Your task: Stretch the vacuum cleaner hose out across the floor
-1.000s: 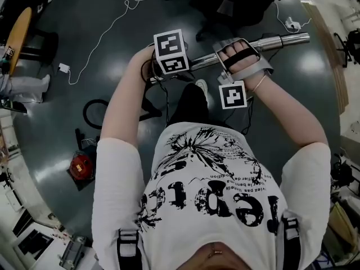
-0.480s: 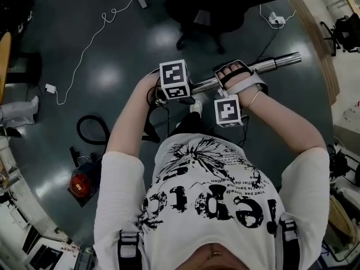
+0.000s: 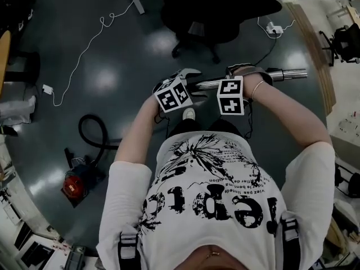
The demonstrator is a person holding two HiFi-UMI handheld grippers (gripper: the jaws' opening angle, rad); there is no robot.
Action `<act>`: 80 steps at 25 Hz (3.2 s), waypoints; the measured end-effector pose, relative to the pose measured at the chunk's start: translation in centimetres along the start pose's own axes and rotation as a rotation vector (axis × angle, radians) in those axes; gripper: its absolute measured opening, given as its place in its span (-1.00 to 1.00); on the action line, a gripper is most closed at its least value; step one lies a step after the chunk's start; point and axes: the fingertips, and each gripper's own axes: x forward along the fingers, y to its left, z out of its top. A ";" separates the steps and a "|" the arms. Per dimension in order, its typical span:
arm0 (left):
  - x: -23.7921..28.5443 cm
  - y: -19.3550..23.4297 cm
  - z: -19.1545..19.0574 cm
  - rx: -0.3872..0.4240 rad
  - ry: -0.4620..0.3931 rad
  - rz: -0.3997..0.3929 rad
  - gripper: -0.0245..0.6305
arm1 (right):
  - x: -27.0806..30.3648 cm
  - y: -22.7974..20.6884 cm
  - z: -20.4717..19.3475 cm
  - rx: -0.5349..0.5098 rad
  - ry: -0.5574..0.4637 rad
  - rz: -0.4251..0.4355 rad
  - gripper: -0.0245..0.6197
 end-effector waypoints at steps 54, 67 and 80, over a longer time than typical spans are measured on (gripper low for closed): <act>35.6 1.9 26.5 0.060 0.460 -0.075 -0.71 | -1.0 -0.5 -46.6 -0.353 0.388 -0.826 -0.52; 45.4 -4.6 32.9 -0.137 0.367 -0.680 -0.72 | 6.1 5.9 -57.4 -0.369 0.274 -0.255 -0.72; 64.0 5.3 43.7 -0.227 0.053 0.113 0.78 | 14.0 12.0 -79.9 -0.369 0.318 0.174 -0.72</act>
